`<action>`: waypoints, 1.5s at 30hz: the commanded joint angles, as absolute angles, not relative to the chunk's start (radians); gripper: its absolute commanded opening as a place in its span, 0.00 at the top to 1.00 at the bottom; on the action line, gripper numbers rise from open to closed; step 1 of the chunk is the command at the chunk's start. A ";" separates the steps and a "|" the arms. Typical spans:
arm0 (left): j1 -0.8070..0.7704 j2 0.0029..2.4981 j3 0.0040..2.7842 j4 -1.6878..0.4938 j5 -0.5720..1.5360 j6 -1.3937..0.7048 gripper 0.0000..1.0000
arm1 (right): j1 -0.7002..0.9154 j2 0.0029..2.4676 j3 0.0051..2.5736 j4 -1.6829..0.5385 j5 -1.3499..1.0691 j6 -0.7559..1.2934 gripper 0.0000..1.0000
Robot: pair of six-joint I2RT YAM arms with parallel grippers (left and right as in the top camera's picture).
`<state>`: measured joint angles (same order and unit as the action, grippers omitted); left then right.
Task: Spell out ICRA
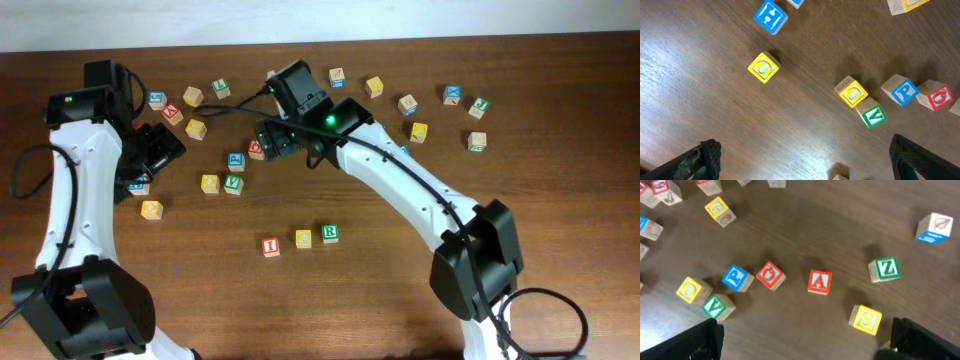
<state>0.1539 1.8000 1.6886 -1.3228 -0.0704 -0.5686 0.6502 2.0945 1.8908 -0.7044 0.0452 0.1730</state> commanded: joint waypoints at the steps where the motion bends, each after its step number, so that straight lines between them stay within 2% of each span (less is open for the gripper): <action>1: 0.158 1.785 1.693 -1.322 -0.071 -0.579 0.01 | 0.639 2.192 1.902 -0.636 0.057 0.134 0.02; 2: 0.158 1.785 1.693 -1.322 -0.071 -0.579 0.01 | 0.638 2.233 1.902 -0.606 0.057 0.131 0.06; 3: 0.158 1.785 1.693 -1.322 -0.071 -0.579 0.01 | 0.634 2.249 1.902 -0.593 0.052 0.123 0.07; 5: 0.158 1.785 1.693 -1.322 -0.071 -0.579 0.01 | 0.590 2.274 1.904 -0.552 -0.072 0.120 0.00; 8: 0.158 1.785 1.693 -1.322 -0.071 -0.579 0.01 | 0.556 2.300 1.903 -0.478 -0.094 0.143 0.01; 9: 0.158 1.785 1.693 -1.322 -0.071 -0.579 0.01 | 0.561 2.317 1.903 -0.459 -0.084 0.143 0.30; 10: 0.158 1.785 1.693 -1.322 -0.071 -0.579 0.01 | 0.566 2.336 1.903 -0.456 -0.070 0.143 0.33; 11: 0.158 1.785 1.693 -1.322 -0.071 -0.579 0.01 | 0.572 2.371 1.903 -0.453 -0.057 0.159 0.26; 14: 0.157 1.785 1.693 -1.322 -0.071 -0.579 0.01 | 0.582 2.398 1.903 -0.452 -0.041 0.199 0.27; 16: 0.156 1.785 1.693 -1.322 -0.071 -0.579 0.01 | 0.592 2.399 1.902 -0.437 -0.039 0.199 0.30; 18: 0.155 1.785 1.693 -1.322 -0.071 -0.579 0.01 | 0.592 2.403 1.900 -0.438 -0.002 0.199 0.39; 20: 0.155 1.785 1.693 -1.322 -0.071 -0.579 0.01 | 0.592 2.424 1.900 -0.437 0.001 0.199 0.39; 23: 0.155 1.785 1.693 -1.322 -0.071 -0.579 0.01 | 0.595 2.430 1.900 -0.436 0.001 0.200 0.58; 25: 0.155 1.785 1.693 -1.322 -0.071 -0.579 0.01 | 0.595 2.430 1.900 -0.434 0.001 0.200 0.65; 28: 0.155 1.785 1.693 -1.322 -0.071 -0.579 0.01 | 0.595 2.416 1.902 -0.440 0.001 0.200 0.71; 35: 0.155 1.785 1.693 -1.322 -0.071 -0.579 0.01 | 0.594 2.226 1.902 -0.579 0.014 0.200 0.71; 39: 0.155 1.785 1.693 -1.322 -0.071 -0.579 0.01 | 0.554 2.048 1.902 -0.864 0.028 0.199 0.71; 40: 0.155 1.785 1.693 -1.322 -0.071 -0.579 0.01 | 0.526 2.023 1.902 -0.992 0.028 0.199 0.72; 42: 0.155 1.785 1.693 -1.322 -0.071 -0.579 0.01 | 0.501 2.022 1.898 -1.105 0.028 0.199 0.72; 45: 0.155 1.785 1.693 -1.322 -0.071 -0.579 0.01 | 0.492 2.022 1.854 -1.087 0.022 0.196 0.68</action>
<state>0.1539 1.8000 1.6886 -1.3224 -0.0700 -0.5686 0.4896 2.0377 1.8904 -1.1156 0.0227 0.2020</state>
